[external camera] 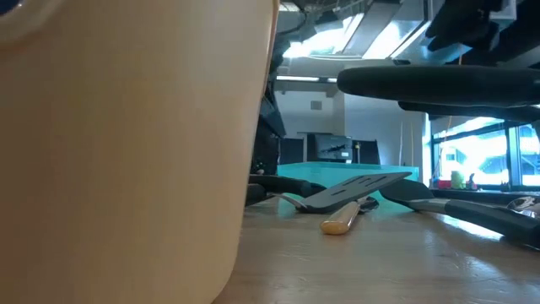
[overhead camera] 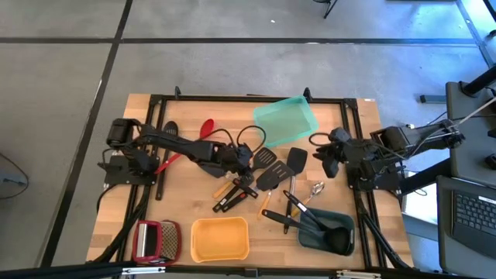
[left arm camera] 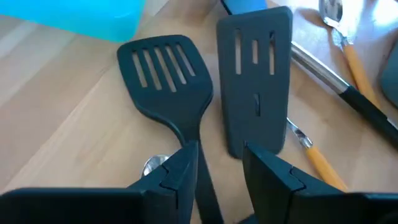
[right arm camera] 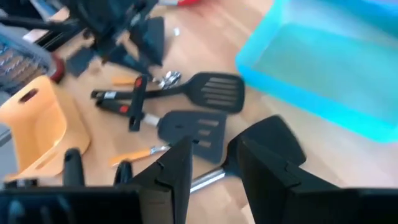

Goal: Pick & Place Kitchen Items
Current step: Put the black spatula into the green bin

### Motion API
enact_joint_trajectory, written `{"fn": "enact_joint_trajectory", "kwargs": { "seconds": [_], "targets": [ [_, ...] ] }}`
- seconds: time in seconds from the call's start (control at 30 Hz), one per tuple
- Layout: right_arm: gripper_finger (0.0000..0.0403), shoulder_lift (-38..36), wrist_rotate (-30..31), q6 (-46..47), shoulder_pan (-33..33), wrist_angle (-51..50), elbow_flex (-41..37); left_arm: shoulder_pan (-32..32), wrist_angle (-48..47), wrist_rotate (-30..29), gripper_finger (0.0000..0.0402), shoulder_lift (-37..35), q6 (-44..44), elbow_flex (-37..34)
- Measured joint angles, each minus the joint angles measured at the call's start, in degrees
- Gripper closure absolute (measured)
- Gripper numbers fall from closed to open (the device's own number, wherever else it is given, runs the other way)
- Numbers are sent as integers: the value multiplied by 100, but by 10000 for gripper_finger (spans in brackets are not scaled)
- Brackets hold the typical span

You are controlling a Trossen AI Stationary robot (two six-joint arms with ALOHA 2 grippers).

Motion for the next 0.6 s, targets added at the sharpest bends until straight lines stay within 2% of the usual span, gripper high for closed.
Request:
{"fn": "enact_joint_trajectory", "kwargs": {
  "seconds": [0.3, 0.43, 0.6],
  "targets": [
    [272, 0, -48, -567, -831, 633, 0, 37, -50, 43, 248, 402, 9, 115],
    [272, 2, -362, -741, -1054, 657, 0, 41, -35, 45, 226, 495, 32, 111],
    [272, 9, -475, -858, -1193, 717, 0, -24, 127, 24, 215, 697, 33, 131]
  ]
}}
